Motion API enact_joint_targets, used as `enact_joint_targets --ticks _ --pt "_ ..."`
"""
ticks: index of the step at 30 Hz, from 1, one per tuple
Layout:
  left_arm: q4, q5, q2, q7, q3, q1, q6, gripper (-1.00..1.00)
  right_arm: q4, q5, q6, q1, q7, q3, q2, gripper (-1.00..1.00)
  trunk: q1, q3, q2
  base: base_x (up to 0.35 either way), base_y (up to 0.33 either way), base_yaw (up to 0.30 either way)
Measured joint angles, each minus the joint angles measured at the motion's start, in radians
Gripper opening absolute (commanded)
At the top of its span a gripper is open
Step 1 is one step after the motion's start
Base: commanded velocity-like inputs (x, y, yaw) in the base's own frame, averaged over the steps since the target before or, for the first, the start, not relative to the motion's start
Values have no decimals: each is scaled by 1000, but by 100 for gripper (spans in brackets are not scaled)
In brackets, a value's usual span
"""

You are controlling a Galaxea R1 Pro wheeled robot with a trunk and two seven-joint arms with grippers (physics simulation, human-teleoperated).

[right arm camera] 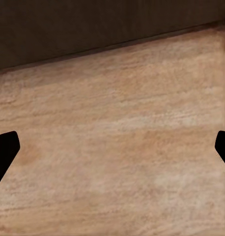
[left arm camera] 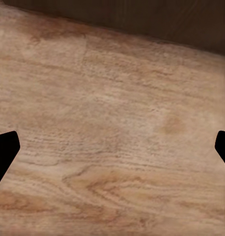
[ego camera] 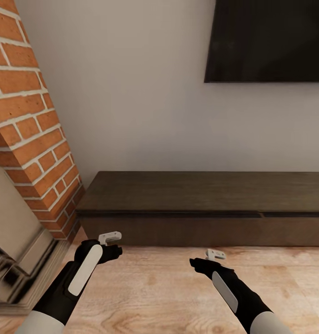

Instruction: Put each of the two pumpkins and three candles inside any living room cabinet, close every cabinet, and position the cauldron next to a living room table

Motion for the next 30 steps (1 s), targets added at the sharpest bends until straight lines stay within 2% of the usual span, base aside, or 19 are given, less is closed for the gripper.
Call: enact_joint_targets --ticks 9,11,14,17,18,19,20,26,30 --pt "3 4 -3 1 -2 0 29 100 2 -2 5 0 6 -2 -5 100 -4 35 2 -1 0 0" --pt "6 4 -3 1 -1 0 32 100 3 -3 5 0 26 -2 -7 100 -5 43 3 -8 0 0" --pt "10 4 -3 2 1 0 33 100 4 -8 6 0 94 -1 -5 100 -6 54 3 -168 0 0" --pt "12 4 -3 2 1 0 34 100 3 -55 6 0 174 2 -4 100 -7 66 4 -186 0 0" --pt "12 4 -3 2 1 0 34 100 3 -78 7 0 190 2 -3 100 -8 70 4 -32 0 0" --pt "12 4 -3 2 0 0 34 100 4 -131 9 0 211 4 -3 100 -9 73 4 -20 0 0" --pt "12 5 -3 2 0 0 34 100 4 -140 12 0 215 4 -3 100 -9 77 5 -13 0 0" --pt "12 5 -3 2 0 0 34 100 6 -153 28 0 225 6 -2 100 -12 101 6 -11 0 0" --pt "12 4 -3 2 0 0 34 100 6 -154 28 0 226 6 -3 100 -16 115 13 -190 0 0"
